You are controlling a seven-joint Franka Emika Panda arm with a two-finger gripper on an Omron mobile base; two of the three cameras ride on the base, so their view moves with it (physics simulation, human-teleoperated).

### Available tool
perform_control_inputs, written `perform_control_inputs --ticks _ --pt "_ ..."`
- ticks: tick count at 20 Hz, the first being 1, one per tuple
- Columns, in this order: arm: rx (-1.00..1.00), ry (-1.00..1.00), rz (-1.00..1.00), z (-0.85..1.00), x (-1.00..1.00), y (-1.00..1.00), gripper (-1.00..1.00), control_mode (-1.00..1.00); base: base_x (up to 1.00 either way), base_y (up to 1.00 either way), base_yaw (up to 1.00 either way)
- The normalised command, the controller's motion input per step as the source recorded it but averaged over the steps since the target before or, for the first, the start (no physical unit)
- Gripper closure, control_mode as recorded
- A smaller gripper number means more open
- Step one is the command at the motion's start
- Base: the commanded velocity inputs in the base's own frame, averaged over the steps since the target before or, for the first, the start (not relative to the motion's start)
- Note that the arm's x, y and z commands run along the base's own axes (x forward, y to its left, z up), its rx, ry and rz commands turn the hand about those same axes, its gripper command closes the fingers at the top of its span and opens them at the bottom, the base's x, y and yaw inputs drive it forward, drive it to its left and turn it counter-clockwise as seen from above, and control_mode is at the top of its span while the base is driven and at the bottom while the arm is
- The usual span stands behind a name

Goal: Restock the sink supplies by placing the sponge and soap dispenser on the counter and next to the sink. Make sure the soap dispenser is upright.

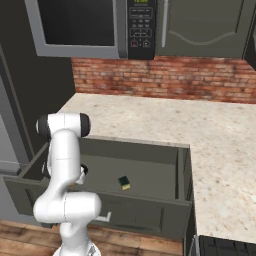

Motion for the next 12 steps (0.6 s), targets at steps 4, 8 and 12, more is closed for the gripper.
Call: perform_control_inputs --ticks 4,8,12 --pt "0.0 0.14 -0.05 -0.1 0.0 0.07 -1.0 -1.0 0.0 0.0 0.0" --pt "0.0 0.16 -0.07 -0.18 0.0 0.02 1.0 -1.0 0.0 0.0 0.0" --pt "0.0 0.09 -0.04 -0.1 0.0 0.0 1.0 -1.0 0.0 0.0 0.0"
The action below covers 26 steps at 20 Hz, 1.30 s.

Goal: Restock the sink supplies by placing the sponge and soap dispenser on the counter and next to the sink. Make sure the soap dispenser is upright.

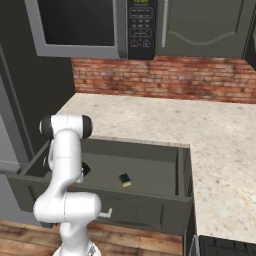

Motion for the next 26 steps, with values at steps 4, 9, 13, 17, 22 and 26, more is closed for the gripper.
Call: perform_control_inputs --ticks 4,9,13,17,22,26 --pt "0.0 0.02 -0.03 -0.03 0.0 -0.01 1.0 -1.0 0.0 0.0 0.0" --pt "0.01 0.0 -0.05 0.04 0.0 -0.13 1.0 -1.0 0.0 0.0 0.0" --pt "0.0 -0.1 -0.1 0.68 -0.07 -0.08 1.0 -1.0 0.0 0.0 0.0" --pt "0.0 -0.19 -0.14 1.0 -0.2 -0.05 1.0 -1.0 0.0 0.0 0.0" --pt "0.0 -0.13 -0.15 0.91 -0.2 0.0 1.0 -1.0 0.0 0.0 0.0" --pt "0.0 -0.02 -0.16 0.66 -0.21 0.0 1.0 -1.0 0.0 0.0 0.0"
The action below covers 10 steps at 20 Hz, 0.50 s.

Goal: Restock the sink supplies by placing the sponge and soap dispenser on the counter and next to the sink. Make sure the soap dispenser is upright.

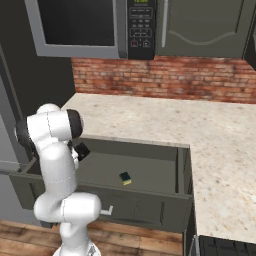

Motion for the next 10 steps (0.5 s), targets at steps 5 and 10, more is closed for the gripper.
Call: perform_control_inputs --ticks 5,10 --pt "0.0 0.0 -0.2 0.68 -0.13 0.0 1.0 -1.0 0.0 0.0 0.0" --pt "0.0 0.0 -0.24 1.0 -0.05 0.0 1.0 -1.0 0.0 0.0 0.0"
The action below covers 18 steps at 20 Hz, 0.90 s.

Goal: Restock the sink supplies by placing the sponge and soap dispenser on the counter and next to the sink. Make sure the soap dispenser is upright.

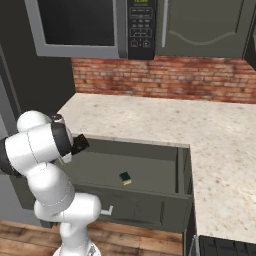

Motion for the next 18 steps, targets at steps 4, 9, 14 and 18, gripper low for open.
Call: perform_control_inputs --ticks 4,9,14,18 --pt "0.0 0.0 -0.23 1.0 -0.16 -0.01 1.0 -1.0 0.0 0.0 0.0" --pt "0.01 0.01 -0.23 1.0 -0.42 -0.08 1.0 -1.0 0.0 0.0 0.0" --pt "0.05 0.03 -0.23 1.0 -0.59 -0.18 1.0 -1.0 0.0 0.0 0.0" --pt "0.06 0.03 -0.22 0.98 -0.59 -0.28 1.0 -1.0 0.0 0.0 0.0"
